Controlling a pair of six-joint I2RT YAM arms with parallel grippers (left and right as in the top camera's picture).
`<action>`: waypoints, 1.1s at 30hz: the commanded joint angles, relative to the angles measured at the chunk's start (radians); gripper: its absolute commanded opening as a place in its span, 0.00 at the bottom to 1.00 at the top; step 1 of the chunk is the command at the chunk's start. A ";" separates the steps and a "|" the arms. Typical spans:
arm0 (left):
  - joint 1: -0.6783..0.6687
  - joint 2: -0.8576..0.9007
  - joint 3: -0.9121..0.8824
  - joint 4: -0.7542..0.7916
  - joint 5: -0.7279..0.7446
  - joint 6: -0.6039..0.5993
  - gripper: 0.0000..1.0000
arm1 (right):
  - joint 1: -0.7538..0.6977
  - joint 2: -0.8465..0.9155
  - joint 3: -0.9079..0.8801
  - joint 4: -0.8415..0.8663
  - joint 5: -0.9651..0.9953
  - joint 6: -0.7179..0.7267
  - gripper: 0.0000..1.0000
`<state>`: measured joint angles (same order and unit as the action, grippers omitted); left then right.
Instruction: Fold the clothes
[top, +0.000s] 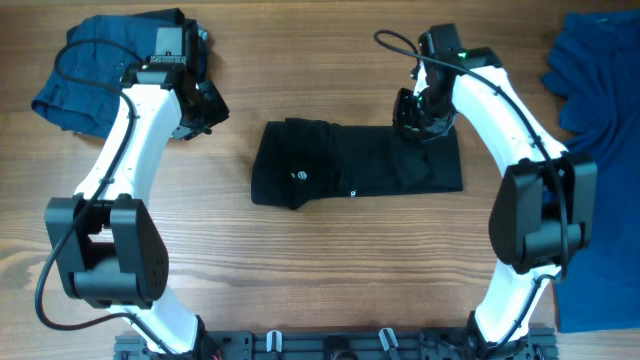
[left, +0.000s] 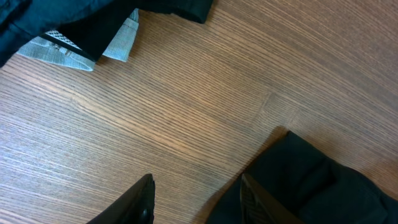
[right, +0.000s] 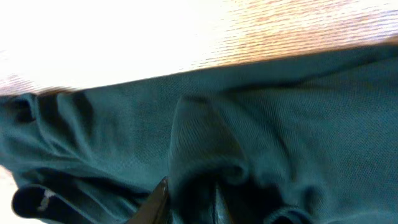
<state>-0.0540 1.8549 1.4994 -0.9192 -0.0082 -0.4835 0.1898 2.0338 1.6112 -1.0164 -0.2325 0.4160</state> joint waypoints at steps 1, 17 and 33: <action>-0.001 0.000 0.008 0.002 0.015 0.005 0.44 | 0.010 0.034 0.016 0.002 -0.034 -0.005 0.53; -0.001 0.000 0.008 0.018 0.015 0.005 0.45 | -0.098 -0.074 -0.007 0.025 -0.287 -0.275 0.19; -0.001 0.000 0.008 0.017 0.015 0.006 0.44 | 0.025 -0.092 -0.309 0.698 -0.338 -0.099 0.17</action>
<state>-0.0540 1.8549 1.4994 -0.9031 -0.0013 -0.4835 0.2279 1.9743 1.2594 -0.3389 -0.4282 0.3927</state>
